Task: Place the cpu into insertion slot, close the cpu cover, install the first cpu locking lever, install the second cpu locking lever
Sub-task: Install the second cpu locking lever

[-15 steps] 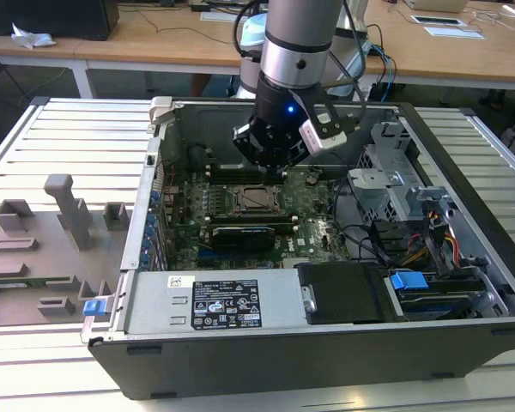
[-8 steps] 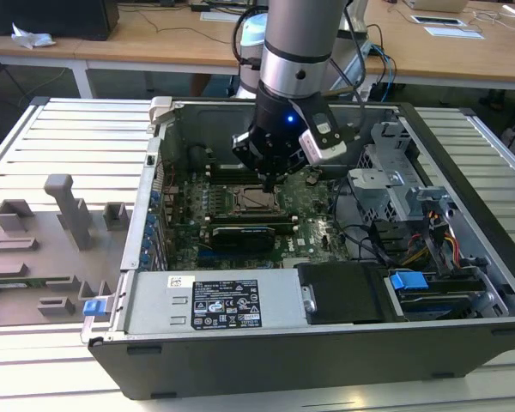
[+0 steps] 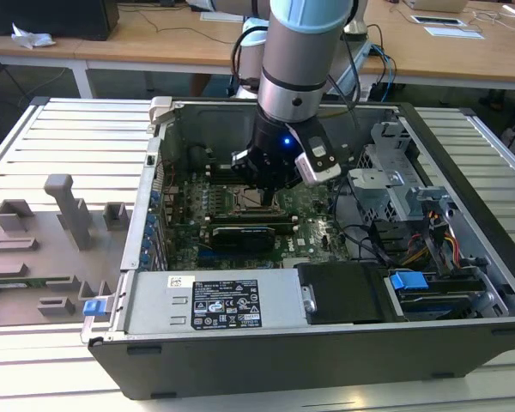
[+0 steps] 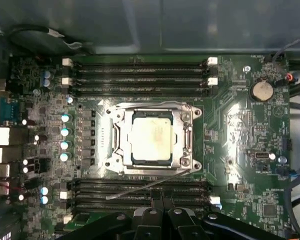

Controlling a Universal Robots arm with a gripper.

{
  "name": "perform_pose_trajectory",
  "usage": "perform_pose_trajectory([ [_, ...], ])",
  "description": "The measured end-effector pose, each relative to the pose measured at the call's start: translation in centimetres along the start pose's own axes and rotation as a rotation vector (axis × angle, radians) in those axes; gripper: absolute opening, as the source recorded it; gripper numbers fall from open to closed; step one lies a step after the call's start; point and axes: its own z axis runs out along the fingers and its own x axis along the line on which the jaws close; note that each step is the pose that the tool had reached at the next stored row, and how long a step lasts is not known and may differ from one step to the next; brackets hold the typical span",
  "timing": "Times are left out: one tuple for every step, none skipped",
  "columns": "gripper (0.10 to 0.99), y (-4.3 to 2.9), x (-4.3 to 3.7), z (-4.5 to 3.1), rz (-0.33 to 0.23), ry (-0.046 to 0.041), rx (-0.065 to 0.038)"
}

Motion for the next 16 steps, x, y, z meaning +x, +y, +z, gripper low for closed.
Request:
perform_pose_trajectory([
  [0.106,-0.12,0.09,0.00,-0.001,-0.0002,-0.014],
  [0.106,-0.29,0.20,0.00,-0.001,-0.0002,-0.030],
  [0.106,-0.53,0.31,0.02,-0.002,-0.0004,-0.047],
  [0.106,-0.72,0.40,0.04,-0.003,-0.0005,-0.057],
  [0.106,-0.98,0.51,0.07,-0.003,-0.0006,-0.067],
  [0.106,-1.19,0.63,0.11,-0.003,-0.0007,-0.073],
  [0.106,-1.55,1.11,0.31,-0.004,-0.0008,-0.086],
  [0.106,-1.59,1.29,0.36,-0.004,-0.0008,-0.094],
  [0.106,-1.63,1.47,0.39,-0.005,-0.0008,-0.102],
  [0.106,-1.71,1.77,0.48,-0.005,-0.0010,-0.114],
  [0.106,-1.84,2.02,0.59,-0.006,-0.0010,-0.121],
  [0.106,-1.93,2.18,0.84,-0.006,-0.0012,-0.123],
  [0.106,-2.04,2.33,1.16,-0.007,-0.0009,-0.124],
  [0.106,-2.12,2.45,1.36,-0.007,-0.0009,-0.125],
  [0.106,-2.20,2.65,1.61,-0.009,-0.0006,-0.126],
  [0.106,-2.26,2.90,1.83,-0.012,-0.0002,-0.128],
])
